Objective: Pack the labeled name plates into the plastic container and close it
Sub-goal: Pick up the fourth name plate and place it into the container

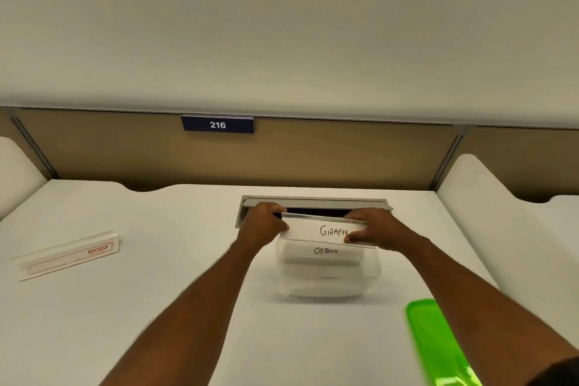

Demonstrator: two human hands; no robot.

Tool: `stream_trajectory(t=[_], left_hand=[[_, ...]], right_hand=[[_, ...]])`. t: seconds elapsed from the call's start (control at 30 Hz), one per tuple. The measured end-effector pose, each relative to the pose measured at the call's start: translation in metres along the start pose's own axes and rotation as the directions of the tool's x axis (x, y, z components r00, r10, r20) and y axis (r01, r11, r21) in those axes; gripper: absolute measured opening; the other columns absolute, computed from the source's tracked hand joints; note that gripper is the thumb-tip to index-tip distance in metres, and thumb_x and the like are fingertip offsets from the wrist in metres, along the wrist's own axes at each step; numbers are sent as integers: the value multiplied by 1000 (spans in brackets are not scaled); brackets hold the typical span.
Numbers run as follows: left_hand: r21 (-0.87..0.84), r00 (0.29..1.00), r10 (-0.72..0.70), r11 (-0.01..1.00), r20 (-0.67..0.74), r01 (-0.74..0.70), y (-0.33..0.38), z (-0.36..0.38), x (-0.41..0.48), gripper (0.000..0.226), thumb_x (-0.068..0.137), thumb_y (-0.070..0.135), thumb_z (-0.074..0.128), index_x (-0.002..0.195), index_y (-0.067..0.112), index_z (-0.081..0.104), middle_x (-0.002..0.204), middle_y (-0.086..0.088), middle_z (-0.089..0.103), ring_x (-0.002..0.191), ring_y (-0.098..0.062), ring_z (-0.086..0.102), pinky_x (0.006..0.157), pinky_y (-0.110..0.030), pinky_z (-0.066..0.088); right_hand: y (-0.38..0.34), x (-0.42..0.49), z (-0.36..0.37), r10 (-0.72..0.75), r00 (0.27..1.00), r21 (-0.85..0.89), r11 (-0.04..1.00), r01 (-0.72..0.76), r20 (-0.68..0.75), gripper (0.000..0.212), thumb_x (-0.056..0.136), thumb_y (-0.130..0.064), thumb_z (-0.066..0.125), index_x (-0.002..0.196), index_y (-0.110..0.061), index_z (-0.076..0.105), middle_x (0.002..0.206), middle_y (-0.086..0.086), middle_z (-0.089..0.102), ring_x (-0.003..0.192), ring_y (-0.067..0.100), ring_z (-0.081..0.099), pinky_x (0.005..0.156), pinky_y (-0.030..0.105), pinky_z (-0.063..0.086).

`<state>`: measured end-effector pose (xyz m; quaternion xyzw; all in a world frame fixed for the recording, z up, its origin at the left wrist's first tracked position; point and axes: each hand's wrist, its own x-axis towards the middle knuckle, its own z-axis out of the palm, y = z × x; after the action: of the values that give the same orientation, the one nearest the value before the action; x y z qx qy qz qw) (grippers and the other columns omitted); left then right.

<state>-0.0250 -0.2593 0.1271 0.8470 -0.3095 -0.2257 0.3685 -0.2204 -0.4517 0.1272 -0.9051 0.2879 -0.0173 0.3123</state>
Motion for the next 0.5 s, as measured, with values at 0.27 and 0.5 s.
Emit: stream_trajectory(t=[0.27, 0.5], left_hand=[[236, 996, -90, 968, 24, 82, -18, 32, -2, 45, 64, 29, 85, 104, 24, 64, 105, -1, 66, 91, -21, 64, 84, -35, 53], [465, 999, -34, 885, 9, 26, -22, 49, -1, 48, 71, 32, 78, 116, 24, 61, 116, -1, 63, 106, -21, 60, 85, -31, 46]], right_hand=[[23, 8, 25, 21, 997, -50, 999, -18, 73, 54, 65, -38, 83, 115, -25, 68, 115, -7, 68, 104, 12, 61, 89, 26, 49], [32, 12, 42, -1, 995, -70, 997, 8, 99, 49, 70, -36, 81, 115, -21, 68, 116, -8, 67, 102, 10, 59, 84, 21, 43]])
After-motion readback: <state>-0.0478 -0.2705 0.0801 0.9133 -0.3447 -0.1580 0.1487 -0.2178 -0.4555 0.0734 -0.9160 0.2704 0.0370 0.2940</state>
